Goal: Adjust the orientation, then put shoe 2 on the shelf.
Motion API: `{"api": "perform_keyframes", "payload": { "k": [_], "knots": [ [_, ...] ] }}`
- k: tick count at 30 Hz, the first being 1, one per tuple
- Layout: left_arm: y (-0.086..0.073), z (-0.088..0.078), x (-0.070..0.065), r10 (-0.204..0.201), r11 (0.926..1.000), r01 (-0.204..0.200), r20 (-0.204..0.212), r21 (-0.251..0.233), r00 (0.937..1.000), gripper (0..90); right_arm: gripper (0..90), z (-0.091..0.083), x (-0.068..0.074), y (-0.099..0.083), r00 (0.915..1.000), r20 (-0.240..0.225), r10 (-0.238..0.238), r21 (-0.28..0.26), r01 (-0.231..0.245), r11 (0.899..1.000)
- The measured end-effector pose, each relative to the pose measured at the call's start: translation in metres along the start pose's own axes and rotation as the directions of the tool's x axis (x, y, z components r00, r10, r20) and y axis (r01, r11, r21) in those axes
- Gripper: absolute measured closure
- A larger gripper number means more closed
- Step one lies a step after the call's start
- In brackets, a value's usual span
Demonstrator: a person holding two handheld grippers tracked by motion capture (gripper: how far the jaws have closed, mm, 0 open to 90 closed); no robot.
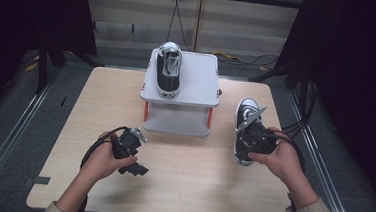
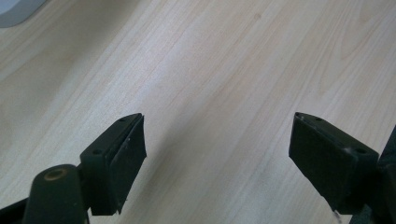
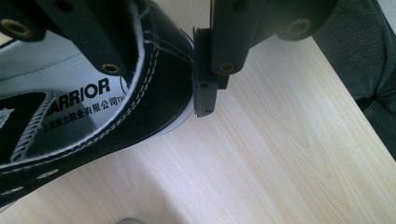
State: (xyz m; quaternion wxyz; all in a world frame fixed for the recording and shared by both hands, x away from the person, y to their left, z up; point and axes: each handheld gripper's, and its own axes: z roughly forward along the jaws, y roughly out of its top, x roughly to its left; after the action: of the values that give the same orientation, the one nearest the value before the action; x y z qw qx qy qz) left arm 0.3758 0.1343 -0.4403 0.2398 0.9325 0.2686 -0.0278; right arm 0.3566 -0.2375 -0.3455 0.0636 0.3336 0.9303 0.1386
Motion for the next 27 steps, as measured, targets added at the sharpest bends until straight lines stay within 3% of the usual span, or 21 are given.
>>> {"api": "perform_keyframes", "payload": {
  "k": [10,27],
  "knots": [
    [-0.004,-0.002,-0.001,-0.010,0.9999,0.010,0.002,-0.012,0.9999,18.4,75.4,-0.030,-0.007,0.023,0.9996,0.010,-0.026,0.001,0.026,1.000],
    [-0.007,-0.001,0.003,-0.023,0.9996,0.023,0.009,-0.014,0.9997,18.4,75.3,-0.065,-0.016,0.065,0.9958,0.043,-0.080,-0.001,0.080,0.997]
  ]
}}
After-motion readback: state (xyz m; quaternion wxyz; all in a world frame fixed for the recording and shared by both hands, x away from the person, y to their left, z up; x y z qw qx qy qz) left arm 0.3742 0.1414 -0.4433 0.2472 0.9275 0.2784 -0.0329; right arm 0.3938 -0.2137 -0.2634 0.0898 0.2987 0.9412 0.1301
